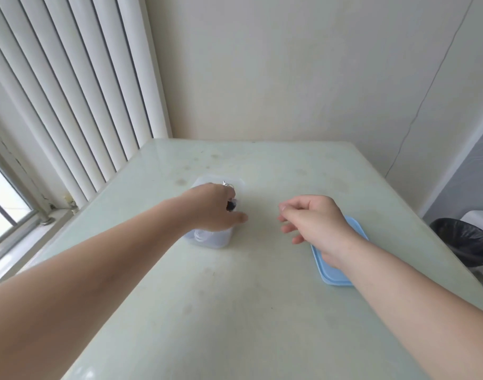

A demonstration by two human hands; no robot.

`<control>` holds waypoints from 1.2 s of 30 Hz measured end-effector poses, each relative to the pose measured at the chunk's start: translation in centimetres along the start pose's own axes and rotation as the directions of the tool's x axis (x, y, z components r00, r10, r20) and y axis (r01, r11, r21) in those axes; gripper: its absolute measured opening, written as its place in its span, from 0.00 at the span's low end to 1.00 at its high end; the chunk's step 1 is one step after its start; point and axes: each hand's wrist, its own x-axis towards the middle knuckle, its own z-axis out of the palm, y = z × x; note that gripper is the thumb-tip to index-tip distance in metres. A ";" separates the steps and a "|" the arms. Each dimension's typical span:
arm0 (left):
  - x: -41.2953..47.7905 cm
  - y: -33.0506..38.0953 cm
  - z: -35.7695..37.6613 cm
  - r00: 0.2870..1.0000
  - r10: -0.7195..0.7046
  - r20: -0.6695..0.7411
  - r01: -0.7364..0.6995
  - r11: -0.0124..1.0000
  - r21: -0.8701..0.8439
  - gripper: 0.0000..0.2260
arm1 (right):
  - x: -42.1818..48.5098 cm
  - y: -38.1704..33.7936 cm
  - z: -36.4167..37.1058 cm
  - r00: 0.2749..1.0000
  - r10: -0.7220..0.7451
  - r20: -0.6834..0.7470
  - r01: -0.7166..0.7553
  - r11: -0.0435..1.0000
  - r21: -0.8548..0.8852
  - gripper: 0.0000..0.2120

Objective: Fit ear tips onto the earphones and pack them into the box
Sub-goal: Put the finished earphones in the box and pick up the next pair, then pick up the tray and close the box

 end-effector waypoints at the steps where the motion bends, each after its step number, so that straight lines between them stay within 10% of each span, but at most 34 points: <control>1: 0.0 0.1 0.7 0.999 0.017 -0.035 -0.017 1.000 0.011 0.12 | 0.0 0.4 -0.4 0.999 -0.036 -0.017 0.034 0.996 -0.085 0.07; 8: 0.3 2.9 2.4 0.977 -0.013 -0.211 0.001 0.998 -0.058 0.09 | -1.2 2.2 -3.5 1.000 -0.006 0.027 0.025 0.606 -0.795 0.19; 17: 0.6 11.4 3.5 0.979 0.056 -0.197 -0.076 0.992 -0.097 0.13 | -1.6 2.6 -3.5 0.989 0.133 0.057 -0.017 0.497 -0.868 0.16; 25: -0.4 8.9 4.4 0.889 0.235 -0.393 -0.340 0.914 -0.220 0.11 | -1.7 1.3 -3.9 0.992 0.116 0.050 0.030 0.169 -0.985 0.14; 27: -1.3 8.1 4.0 0.864 0.266 -0.427 -0.386 0.895 -0.223 0.14 | -1.5 1.1 -4.9 0.999 0.034 -0.024 -0.031 0.218 -0.975 0.18; 31: -2.9 7.9 3.3 0.826 0.343 -0.448 -0.472 0.855 -0.216 0.19 | -0.5 -1.0 -7.8 0.958 -0.147 -0.247 -0.095 0.651 -0.753 0.13; 34: -3.3 8.8 2.8 0.802 0.411 -0.433 -0.526 0.829 -0.188 0.36 | -0.6 -3.6 -8.8 0.946 -0.056 -0.320 0.018 0.992 -0.122 0.18; 36: -3.1 9.6 2.6 0.767 0.440 -0.468 -0.562 0.812 -0.158 0.39 | -1.5 -5.4 -8.0 0.983 0.051 -0.178 0.018 0.931 0.364 0.17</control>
